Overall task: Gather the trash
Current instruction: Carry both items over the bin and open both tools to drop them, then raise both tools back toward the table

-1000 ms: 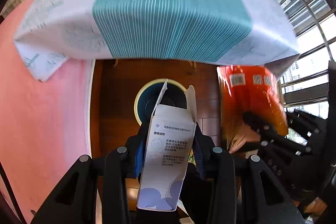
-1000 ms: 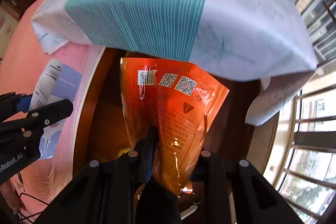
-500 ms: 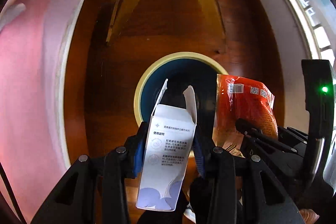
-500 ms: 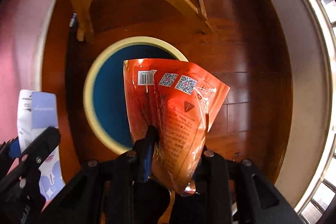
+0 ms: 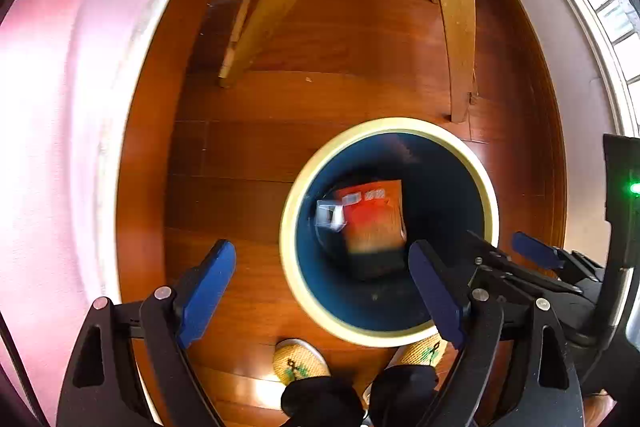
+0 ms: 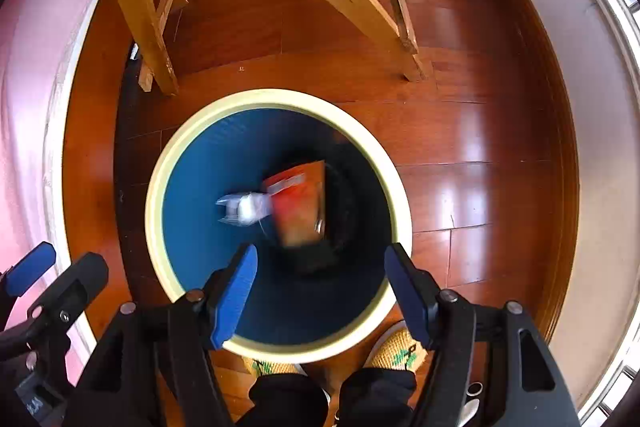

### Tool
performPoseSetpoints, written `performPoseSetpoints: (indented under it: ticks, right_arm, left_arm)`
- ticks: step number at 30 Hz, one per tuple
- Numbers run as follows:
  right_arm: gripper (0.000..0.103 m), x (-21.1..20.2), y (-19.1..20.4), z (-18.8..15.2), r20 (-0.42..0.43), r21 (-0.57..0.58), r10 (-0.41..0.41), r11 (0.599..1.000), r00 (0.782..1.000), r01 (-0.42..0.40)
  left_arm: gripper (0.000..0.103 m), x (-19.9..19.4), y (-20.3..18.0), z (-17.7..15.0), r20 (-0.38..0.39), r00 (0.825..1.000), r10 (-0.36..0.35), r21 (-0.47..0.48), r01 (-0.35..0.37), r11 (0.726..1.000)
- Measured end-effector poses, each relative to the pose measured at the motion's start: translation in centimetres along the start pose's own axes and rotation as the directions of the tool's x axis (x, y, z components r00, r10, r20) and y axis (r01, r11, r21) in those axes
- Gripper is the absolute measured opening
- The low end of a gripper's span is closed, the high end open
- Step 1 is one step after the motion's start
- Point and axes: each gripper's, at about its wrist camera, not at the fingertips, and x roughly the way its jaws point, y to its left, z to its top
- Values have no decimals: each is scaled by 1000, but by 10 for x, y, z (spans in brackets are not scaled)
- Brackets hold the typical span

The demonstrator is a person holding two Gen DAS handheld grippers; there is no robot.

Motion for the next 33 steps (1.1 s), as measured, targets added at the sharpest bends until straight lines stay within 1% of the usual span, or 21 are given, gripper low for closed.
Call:
performPoseSetpoints:
  ticks: [4, 10, 12, 17, 21, 25, 28, 31, 33]
  right_arm:
    - [67, -27, 4, -6, 2, 9, 16, 1000, 1000, -16]
    - [67, -92, 6, -20, 14, 9, 30, 1000, 999, -30]
    - [67, -119, 7, -27, 20, 14, 35, 999, 999, -36]
    - [67, -196, 11, -42, 49, 3, 41, 999, 998, -41]
    - [67, -265, 19, -55, 93, -18, 53, 998, 994, -52]
    - [67, -328, 27, -65, 159, -50, 56, 998, 986, -48]
    - [67, -369, 32, -72, 218, -70, 46, 997, 975, -31]
    - [67, -407, 33, -78, 292, -69, 37, 997, 956, -17]
    - [67, -428, 33, -82, 344, -62, 21, 998, 939, 0]
  left_arm:
    - [87, -27, 7, -4, 15, 1000, 10, -3, -10, 1000]
    - [87, -95, 13, -11, 36, 999, 15, -2, -15, 1000]
    - [87, -123, 14, -13, 47, 999, 16, 12, -16, 1000]
    - [87, -202, 9, -16, 94, 996, -12, 68, 5, 998]
    - [87, -273, 2, -18, 159, 986, -46, 123, 26, 992]
    - [87, -339, 0, -17, 235, 968, -88, 169, 48, 984]
    - [87, -383, -3, -15, 295, 948, -120, 208, 58, 976]
    - [87, -435, -1, -10, 369, 919, -142, 249, 49, 967]
    - [87, -463, 0, -9, 418, 895, -157, 268, 43, 962]
